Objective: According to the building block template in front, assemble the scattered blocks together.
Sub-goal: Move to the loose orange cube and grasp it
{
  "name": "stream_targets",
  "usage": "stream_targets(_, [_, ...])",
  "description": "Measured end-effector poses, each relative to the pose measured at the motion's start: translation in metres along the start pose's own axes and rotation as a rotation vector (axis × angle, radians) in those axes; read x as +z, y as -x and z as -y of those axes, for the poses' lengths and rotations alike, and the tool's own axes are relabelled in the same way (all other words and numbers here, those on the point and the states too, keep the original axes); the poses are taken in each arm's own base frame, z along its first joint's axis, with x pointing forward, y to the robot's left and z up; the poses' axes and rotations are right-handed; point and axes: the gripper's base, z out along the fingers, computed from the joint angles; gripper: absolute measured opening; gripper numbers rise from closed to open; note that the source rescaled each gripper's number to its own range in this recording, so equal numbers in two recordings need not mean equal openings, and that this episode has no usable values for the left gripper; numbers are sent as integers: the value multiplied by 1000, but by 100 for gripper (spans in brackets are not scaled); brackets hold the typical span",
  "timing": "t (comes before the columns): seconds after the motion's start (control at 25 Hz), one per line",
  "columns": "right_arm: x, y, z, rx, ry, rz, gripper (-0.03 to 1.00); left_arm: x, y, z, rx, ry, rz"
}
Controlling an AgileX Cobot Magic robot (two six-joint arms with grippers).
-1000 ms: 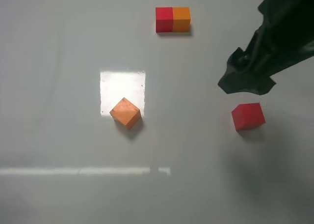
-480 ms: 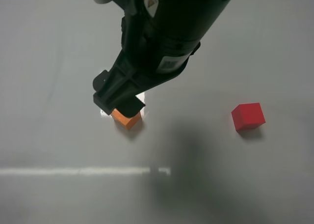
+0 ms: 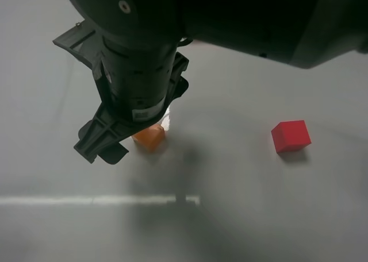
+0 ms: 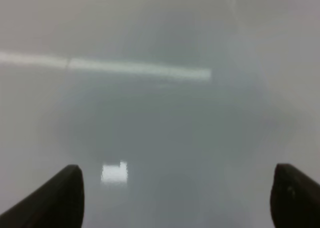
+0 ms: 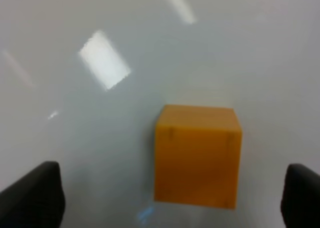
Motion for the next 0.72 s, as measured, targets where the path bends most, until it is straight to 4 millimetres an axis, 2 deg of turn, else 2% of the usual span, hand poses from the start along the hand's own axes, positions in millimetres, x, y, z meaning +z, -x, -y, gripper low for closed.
stream_targets(0.2, [13, 1, -2, -9, -24, -14, 100, 0, 0, 0, 0, 0, 0])
stream_targets(0.44, [29, -1, 4, 19, -31, -51, 100, 0, 0, 0, 0, 0, 0])
stream_targets(0.56, [36, -1, 0, 18, -19, -67, 100, 0, 0, 0, 0, 0, 0])
stream_targets(0.72, [44, -2, -5, 13, -12, -84, 93, 0, 0, 0, 0, 0, 0])
